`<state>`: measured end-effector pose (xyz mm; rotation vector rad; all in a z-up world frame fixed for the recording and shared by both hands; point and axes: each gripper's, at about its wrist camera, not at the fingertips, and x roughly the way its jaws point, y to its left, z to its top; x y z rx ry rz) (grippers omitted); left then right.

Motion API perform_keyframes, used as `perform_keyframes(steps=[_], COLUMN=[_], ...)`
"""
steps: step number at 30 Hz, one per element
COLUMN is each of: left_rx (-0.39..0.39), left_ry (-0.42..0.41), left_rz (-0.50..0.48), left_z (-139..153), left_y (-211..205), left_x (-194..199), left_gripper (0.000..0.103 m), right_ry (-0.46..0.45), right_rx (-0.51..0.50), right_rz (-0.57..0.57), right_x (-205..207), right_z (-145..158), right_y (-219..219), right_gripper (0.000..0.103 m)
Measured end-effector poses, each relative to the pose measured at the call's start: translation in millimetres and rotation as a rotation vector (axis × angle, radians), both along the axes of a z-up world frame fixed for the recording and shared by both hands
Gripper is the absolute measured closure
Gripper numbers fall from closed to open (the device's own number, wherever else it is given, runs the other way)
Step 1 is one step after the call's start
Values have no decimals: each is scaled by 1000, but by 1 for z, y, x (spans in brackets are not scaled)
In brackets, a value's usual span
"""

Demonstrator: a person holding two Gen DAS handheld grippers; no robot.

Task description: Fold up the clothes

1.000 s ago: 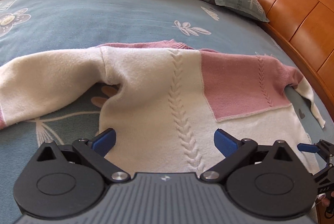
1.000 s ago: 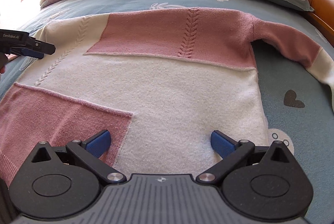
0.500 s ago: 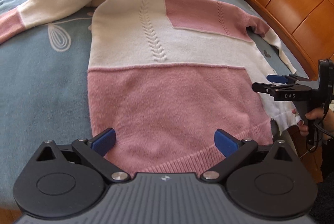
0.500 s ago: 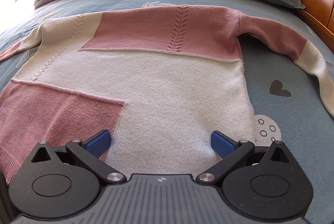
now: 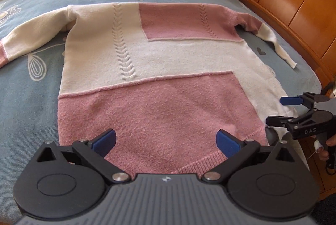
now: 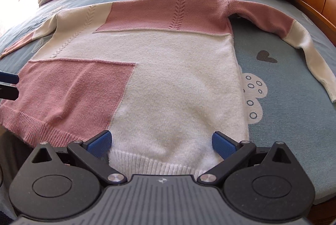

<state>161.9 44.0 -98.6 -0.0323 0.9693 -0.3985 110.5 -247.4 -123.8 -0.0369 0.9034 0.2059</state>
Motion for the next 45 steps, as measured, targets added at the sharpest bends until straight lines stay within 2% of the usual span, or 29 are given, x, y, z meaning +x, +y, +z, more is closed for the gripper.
perform_keyframes(steps=[3,8,15,19,21,26,32,39,45], left_rx=[31,28,4,-17,10,60,23,10,-1], left_ry=[-14,1,-44,25,16,18,55,47,81], left_rz=[21,26,6,51,82,52,112,121,84], left_z=[-11,-3,17,1,-6,-5,1,8,2], left_y=[-1,5,-8,-18,-21,-22,-16,-34,-58], left_x=[-8,-15,13,27,23,16,16,29,48], left_gripper=[1,1,1,1,1,1,1,1,1], right_ry=[-6,-17,-20,-25,-27,-28,-111,-170,-165], right_rx=[-8,-8,-13,-2,3,33,113,49,103], right_rz=[2,-12,-20,-19,-19,-16,-89,-234,-310], right_x=[-10,-12,-11,-13,-14,-16,-9,50,136], right_z=[0,-1,-1,0,0,2,19,16,-6], right_y=[-6,-7,-5,-8,-9,-14,-49,-124,-180], right_gripper=[0,0,0,0,0,0,0,0,0])
